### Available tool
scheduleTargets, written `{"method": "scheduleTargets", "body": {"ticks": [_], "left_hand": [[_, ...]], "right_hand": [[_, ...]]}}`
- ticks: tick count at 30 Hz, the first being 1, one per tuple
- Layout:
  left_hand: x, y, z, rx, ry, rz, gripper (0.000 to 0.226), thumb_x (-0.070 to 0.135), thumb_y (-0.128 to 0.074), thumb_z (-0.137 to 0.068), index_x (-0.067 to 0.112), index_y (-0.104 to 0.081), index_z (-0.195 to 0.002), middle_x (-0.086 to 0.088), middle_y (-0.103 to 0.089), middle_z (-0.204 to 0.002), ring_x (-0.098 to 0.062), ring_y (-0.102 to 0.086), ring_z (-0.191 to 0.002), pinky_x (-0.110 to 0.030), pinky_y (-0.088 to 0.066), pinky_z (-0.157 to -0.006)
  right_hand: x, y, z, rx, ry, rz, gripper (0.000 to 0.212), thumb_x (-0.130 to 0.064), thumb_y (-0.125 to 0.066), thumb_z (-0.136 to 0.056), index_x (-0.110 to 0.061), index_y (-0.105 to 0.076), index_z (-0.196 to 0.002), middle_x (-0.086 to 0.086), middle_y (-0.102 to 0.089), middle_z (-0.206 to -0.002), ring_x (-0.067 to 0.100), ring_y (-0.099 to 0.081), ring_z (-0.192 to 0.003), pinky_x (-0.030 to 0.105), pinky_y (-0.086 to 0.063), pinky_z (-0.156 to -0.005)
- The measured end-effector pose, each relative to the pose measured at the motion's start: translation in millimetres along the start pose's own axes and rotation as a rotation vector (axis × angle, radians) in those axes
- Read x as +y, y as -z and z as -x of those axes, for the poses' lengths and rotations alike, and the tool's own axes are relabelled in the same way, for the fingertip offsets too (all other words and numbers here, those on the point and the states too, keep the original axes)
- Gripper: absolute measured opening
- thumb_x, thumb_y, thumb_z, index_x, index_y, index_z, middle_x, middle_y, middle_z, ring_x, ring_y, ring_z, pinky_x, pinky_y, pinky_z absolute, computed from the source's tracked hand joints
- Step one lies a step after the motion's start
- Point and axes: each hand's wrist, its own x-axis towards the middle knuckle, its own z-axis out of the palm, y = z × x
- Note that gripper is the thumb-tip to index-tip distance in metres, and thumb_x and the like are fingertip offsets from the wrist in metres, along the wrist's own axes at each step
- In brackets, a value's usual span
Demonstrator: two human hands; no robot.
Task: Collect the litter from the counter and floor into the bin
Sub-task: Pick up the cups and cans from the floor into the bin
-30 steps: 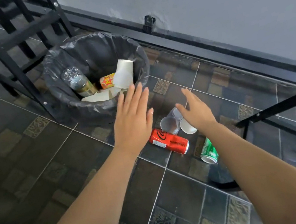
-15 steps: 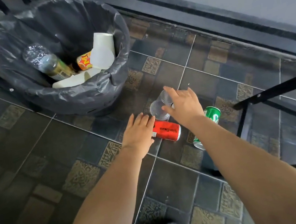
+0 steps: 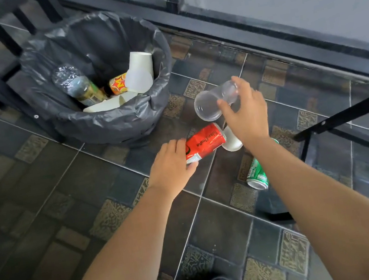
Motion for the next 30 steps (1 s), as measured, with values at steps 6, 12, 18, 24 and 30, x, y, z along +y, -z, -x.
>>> {"method": "scheduleTargets", "body": {"ticks": [6,12,18,24,30], "left_hand": [[20.2,54.4,-15.8,0.269,0.080,0.248,0.067,0.038,-0.064,-0.089,0.009,-0.039,-0.143,-0.009,-0.052,-0.132,-0.025,-0.045,-0.120,-0.035,-0.043,-0.095],[24.3,105.4,-28.3,0.493,0.112,0.347,0.065,0.038,-0.062,-0.091,0.010,-0.037,-0.144,-0.005,-0.050,-0.134,-0.019,-0.044,-0.122,-0.023,-0.039,-0.093],[-5.3,160.9,-48.3,0.719,0.220,0.411,0.066,0.033,-0.062,-0.092,0.014,-0.031,-0.148,-0.004,-0.048,-0.138,-0.016,-0.043,-0.125,-0.020,-0.034,-0.097],[-94.5,165.7,-65.3,0.430,0.438,-0.027,0.068,0.031,-0.068,-0.088,0.015,-0.035,-0.145,-0.012,-0.053,-0.131,-0.031,-0.051,-0.116,-0.042,-0.044,-0.094],[-115.7,146.7,-72.9,0.190,0.563,-0.201,0.067,0.050,-0.041,-0.096,0.016,-0.025,-0.153,-0.008,-0.026,-0.158,-0.023,-0.022,-0.145,-0.041,-0.013,-0.117]], "right_hand": [[-45.5,25.1,-21.9,0.176,-0.018,-0.144,0.058,-0.039,-0.058,-0.090,-0.020,-0.042,-0.143,0.001,-0.057,-0.134,0.023,-0.048,-0.123,0.043,-0.036,-0.107],[-86.9,29.0,-47.0,0.323,-0.022,-0.322,0.061,-0.043,-0.055,-0.090,-0.019,-0.040,-0.144,0.000,-0.060,-0.128,0.018,-0.052,-0.116,0.044,-0.039,-0.102],[-138.6,4.4,-55.1,0.322,0.039,-0.386,0.060,-0.040,-0.056,-0.090,-0.018,-0.040,-0.144,-0.002,-0.056,-0.134,0.018,-0.051,-0.119,0.043,-0.038,-0.105],[-164.7,-37.0,-55.9,0.052,0.273,-0.051,0.057,-0.037,-0.062,-0.090,-0.018,-0.042,-0.140,0.004,-0.059,-0.130,0.027,-0.053,-0.120,0.045,-0.037,-0.106],[-154.4,-68.0,-48.7,-0.218,0.238,0.159,0.055,-0.040,-0.055,-0.094,-0.020,-0.039,-0.143,0.003,-0.047,-0.146,0.023,-0.035,-0.141,0.046,-0.016,-0.120]]}}
